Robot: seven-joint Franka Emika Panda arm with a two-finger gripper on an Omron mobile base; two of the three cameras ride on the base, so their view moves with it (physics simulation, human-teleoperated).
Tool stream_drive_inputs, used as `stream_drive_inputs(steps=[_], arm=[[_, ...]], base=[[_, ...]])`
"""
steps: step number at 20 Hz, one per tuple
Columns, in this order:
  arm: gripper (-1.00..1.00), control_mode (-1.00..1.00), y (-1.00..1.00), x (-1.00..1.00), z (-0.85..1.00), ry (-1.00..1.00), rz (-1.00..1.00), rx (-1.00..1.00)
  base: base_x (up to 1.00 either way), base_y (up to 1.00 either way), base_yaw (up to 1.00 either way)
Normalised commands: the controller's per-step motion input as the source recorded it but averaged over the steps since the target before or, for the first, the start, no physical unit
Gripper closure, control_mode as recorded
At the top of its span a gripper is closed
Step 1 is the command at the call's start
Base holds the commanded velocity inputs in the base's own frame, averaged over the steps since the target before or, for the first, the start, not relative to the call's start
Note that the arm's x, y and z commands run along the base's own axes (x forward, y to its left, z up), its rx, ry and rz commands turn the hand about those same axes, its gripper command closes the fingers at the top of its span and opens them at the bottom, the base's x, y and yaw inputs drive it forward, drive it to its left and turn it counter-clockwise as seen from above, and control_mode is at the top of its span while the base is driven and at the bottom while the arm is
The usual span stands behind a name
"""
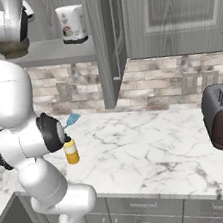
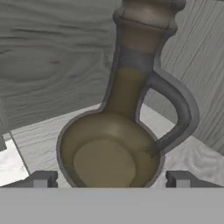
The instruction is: Pick the mustard and oil and vinegar bottle from the counter and place them in the cabinet.
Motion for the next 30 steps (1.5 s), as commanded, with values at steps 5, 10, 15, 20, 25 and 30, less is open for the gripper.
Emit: stream_drive_inputs(steps=[5,10,15,20,25,30], arm=[[-1.0,-1.0,0.0,-0.94,0.0,-0.07,0.09,0.0],[-1.0,-1.0,0.0,-0.97,-0.2,-0.1,0.01,-0.03],[-1.0,-1.0,0.0,-1.0,-0.55,-0.1,0.0,-0.02],[-1.0,-1.0,-0.05,-0.85,-0.64,-0.06,0.0,0.0],[-1.0,-1.0,-0.35,-0.4,-0.4,0.0,0.0,0.0],[-1.0,-1.0,-0.48,-0.09,-0.34,0.01,0.0,0.03]], base=[[0.0,0.0,0.0],[0.0,0.0,0.0],[0.0,0.0,0.0],[0.0,0.0,0.0],[0.0,0.0,0.0],[0.0,0.0,0.0]])
